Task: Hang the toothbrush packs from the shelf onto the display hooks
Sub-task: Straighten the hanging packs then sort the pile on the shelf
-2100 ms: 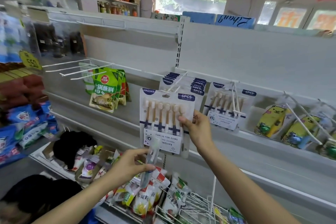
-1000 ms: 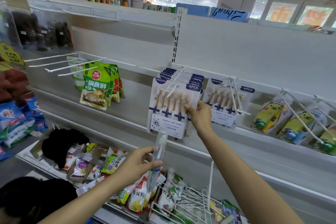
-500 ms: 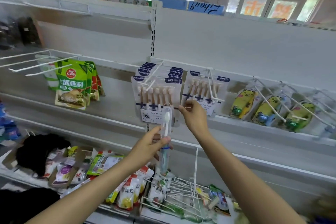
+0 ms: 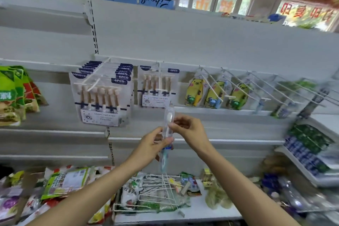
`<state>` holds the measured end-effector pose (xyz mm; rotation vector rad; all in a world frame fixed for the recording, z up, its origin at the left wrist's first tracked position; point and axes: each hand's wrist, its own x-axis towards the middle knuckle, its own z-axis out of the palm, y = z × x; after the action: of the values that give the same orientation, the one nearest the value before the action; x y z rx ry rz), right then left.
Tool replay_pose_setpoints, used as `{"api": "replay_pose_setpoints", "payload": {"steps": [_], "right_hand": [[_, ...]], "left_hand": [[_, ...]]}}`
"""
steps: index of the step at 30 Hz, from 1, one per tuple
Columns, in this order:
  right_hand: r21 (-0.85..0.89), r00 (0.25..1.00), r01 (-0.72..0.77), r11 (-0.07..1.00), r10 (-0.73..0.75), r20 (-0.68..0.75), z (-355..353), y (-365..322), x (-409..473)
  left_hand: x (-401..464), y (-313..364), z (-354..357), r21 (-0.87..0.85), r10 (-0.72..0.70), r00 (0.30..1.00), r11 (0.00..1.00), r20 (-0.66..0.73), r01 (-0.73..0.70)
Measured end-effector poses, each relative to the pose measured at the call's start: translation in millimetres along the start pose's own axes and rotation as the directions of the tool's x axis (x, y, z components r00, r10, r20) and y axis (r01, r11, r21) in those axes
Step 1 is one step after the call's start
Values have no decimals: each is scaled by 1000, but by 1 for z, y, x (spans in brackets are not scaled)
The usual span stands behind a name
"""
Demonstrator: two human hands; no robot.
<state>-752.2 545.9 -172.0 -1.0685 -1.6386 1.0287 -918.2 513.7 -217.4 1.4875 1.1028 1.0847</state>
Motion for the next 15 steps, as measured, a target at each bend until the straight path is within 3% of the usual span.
{"api": "replay_pose_setpoints", "payload": {"steps": [15], "right_hand": [[-30, 953, -48, 998, 37, -301, -226, 53, -83]], "left_hand": [[62, 0, 223, 60, -61, 956, 997, 287, 45]]}}
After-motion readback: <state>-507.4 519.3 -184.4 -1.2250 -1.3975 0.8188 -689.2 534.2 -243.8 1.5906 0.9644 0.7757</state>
